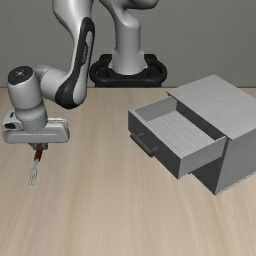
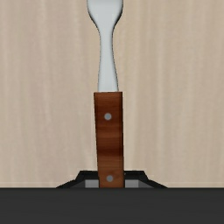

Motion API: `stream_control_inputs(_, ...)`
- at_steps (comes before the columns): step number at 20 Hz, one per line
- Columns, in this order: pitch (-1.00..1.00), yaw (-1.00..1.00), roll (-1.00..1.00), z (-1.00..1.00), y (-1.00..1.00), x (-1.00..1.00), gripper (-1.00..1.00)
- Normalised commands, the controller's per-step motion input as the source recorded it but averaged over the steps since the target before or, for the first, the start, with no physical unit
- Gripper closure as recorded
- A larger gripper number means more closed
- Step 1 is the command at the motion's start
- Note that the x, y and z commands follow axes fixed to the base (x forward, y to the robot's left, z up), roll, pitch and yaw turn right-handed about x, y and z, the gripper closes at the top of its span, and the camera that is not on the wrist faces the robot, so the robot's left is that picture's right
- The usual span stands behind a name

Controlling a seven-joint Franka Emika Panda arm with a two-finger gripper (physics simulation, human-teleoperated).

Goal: Pick up the fork and place it in the top layer of the cabinet

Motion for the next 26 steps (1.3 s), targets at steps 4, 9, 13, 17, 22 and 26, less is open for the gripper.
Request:
stream_control_inputs(4,0.0,0.0,0.0,1.0,0.0,0.0,1.0)
stream_control_inputs(9,0.0,0.0,0.0,1.0,0.0,0.0,1.0)
stream_control_inputs(13,0.0,0.0,0.0,1.0,0.0,0.0,1.0)
stream_control_inputs(17,0.0,0.0,0.0,0.75,0.25,0.0,1.0)
stream_control_inputs(22,0.0,0.0,0.0,0.0,1.0,0.0,1.0)
stream_control_inputs(26,0.0,0.0,0.0,0.0,1.0,0.0,1.0)
